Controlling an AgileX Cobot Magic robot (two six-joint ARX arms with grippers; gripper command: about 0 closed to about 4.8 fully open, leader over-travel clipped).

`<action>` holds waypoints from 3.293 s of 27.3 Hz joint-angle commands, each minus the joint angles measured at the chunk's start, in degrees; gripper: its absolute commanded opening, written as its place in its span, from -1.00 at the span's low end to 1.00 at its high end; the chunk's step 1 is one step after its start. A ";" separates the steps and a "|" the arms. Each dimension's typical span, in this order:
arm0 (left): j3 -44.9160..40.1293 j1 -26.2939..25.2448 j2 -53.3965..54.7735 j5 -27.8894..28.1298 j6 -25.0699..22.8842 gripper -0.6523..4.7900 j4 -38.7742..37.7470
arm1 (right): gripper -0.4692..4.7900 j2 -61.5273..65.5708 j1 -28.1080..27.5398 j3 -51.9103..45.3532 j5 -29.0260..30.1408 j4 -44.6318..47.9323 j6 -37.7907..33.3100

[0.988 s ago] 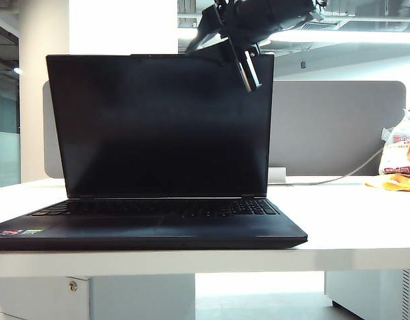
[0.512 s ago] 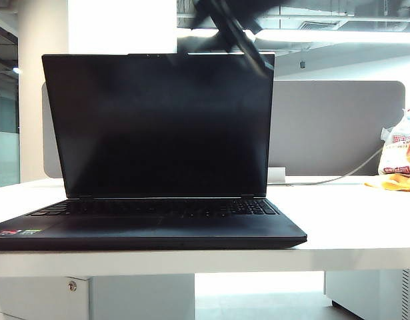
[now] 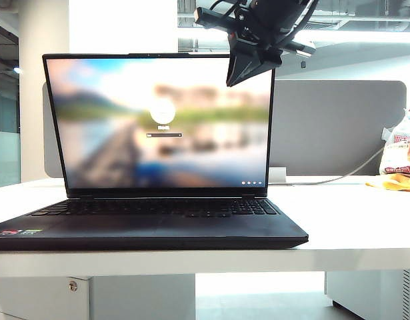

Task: Open the lid of the laptop and use the keypad to enter the password "123".

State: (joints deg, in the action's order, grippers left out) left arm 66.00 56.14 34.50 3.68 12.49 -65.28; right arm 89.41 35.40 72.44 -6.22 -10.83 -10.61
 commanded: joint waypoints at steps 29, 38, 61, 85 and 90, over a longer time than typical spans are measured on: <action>0.28 -0.02 1.03 3.30 -0.02 -0.59 1.16 | -0.84 7.80 -5.92 11.76 -0.22 1.99 3.58; 0.28 -0.02 1.44 4.24 0.09 -0.59 1.09 | -0.83 13.20 -6.23 19.96 0.98 -1.27 4.68; 0.28 -0.02 1.44 5.33 0.46 -0.59 1.03 | -0.83 22.47 -7.41 29.55 2.60 -4.17 4.39; 0.28 -0.02 1.44 5.11 -0.04 -0.60 1.70 | -0.83 21.57 -7.45 22.12 13.90 -35.60 5.55; 0.31 -0.02 4.26 4.79 -0.96 -0.72 5.46 | -0.83 22.86 -6.80 21.88 13.88 -34.77 5.57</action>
State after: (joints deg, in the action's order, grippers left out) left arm 66.00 56.14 38.65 8.75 12.16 -62.00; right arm 112.36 28.45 94.11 7.42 -46.44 -5.15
